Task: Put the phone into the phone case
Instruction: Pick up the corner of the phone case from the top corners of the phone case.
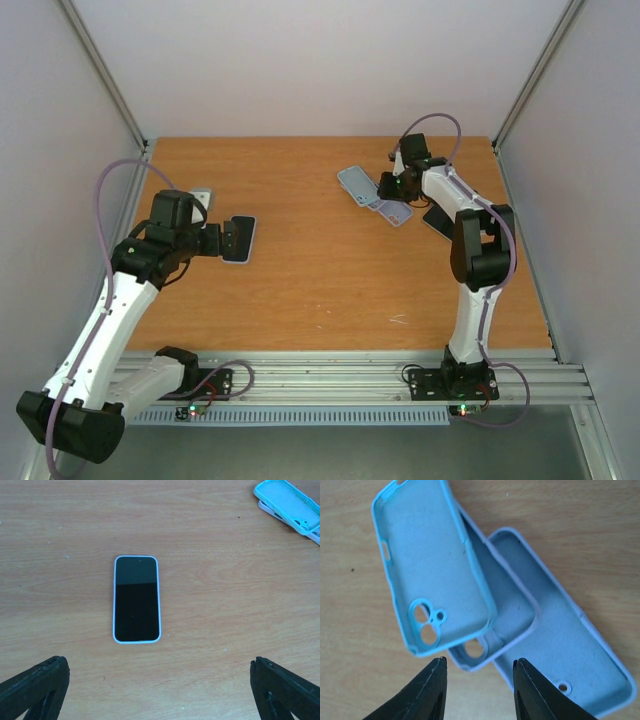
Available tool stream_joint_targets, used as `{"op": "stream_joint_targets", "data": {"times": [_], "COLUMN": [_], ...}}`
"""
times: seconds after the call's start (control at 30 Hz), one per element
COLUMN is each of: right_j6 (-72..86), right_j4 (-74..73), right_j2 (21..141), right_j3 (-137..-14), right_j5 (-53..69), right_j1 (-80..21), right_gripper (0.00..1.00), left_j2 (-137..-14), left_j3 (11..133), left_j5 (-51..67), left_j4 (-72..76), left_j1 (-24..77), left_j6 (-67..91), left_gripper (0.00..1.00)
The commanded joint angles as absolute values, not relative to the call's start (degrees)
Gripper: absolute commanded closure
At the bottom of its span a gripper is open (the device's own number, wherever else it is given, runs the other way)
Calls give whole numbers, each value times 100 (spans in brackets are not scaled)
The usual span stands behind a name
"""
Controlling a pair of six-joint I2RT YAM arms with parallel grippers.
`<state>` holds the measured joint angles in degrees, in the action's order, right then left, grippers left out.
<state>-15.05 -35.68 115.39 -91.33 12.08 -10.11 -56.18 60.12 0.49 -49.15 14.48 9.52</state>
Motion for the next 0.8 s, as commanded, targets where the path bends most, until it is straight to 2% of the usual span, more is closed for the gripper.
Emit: {"op": "stream_joint_targets", "data": {"times": [0.0, 0.53, 0.77], "right_j6": [-1477, -1467, -1507], "right_j4": [-3622, -3920, -3963], "right_j2": [11983, 13018, 13053], "right_j3": [-9678, -10594, -10594], "right_j5": [1476, 1738, 1747], "right_j1": [-901, -835, -835], "right_gripper": [66, 76, 91], "left_j2": [-5530, -5559, -5546], "left_j3": [5942, 5915, 5897], "left_j5": [162, 302, 412], "left_j4": [-4604, -4606, -4601], "left_j1": [1449, 1449, 1448], "left_j6": [843, 817, 817], "left_gripper": [1, 1, 1]}}
